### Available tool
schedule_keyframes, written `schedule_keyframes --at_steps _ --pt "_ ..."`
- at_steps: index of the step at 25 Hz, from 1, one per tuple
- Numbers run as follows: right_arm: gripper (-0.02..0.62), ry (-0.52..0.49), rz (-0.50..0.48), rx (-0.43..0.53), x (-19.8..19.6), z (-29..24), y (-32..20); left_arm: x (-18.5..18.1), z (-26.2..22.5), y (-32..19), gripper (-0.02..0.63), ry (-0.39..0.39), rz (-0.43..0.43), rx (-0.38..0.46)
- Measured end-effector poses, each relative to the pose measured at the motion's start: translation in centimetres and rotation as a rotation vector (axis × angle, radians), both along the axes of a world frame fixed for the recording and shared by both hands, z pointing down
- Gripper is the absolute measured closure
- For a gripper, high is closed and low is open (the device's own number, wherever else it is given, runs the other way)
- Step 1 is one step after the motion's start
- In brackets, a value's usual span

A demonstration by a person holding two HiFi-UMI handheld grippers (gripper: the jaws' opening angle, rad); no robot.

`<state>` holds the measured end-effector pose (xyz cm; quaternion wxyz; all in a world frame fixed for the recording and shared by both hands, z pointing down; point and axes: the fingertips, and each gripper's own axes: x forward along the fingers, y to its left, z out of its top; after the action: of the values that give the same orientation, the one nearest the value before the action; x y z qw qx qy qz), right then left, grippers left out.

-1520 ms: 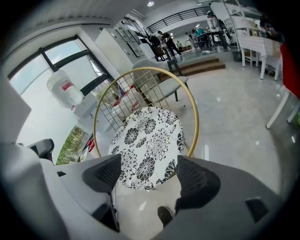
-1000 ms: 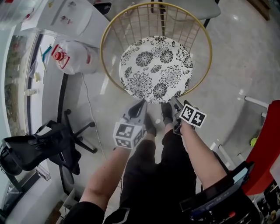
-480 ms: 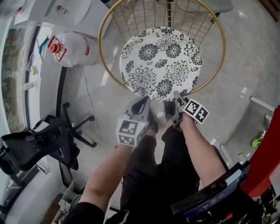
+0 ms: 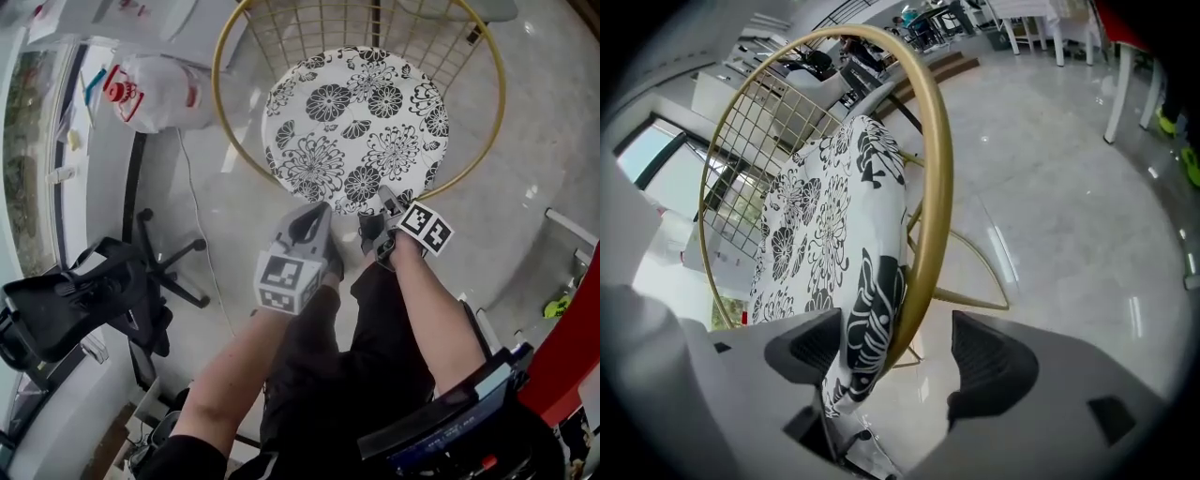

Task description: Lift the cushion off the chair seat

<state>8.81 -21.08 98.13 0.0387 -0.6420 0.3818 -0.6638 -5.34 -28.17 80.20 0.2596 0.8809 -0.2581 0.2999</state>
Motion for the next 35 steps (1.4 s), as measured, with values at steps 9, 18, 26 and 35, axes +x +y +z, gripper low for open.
schedule_keyframes --at_steps 9,18,26,35 --pt "0.336 -0.008 -0.033 0.032 -0.5 -1.0 1.6 0.4 -0.7 0.8 0.598 0.012 0.026 -0.007" --pt "0.493 0.000 -0.051 0.037 0.1 -5.2 3.0 1.0 -4.2 2.1 0.598 0.027 0.041 -0.009" --pt "0.552 0.003 -0.063 0.068 -0.9 -7.3 3.8 -0.6 -5.6 2.3 0.598 0.048 0.031 0.020" --pt "0.560 0.000 -0.087 0.191 -1.1 -14.9 0.8 -0.1 -12.2 -0.1 0.598 0.105 0.014 0.092"
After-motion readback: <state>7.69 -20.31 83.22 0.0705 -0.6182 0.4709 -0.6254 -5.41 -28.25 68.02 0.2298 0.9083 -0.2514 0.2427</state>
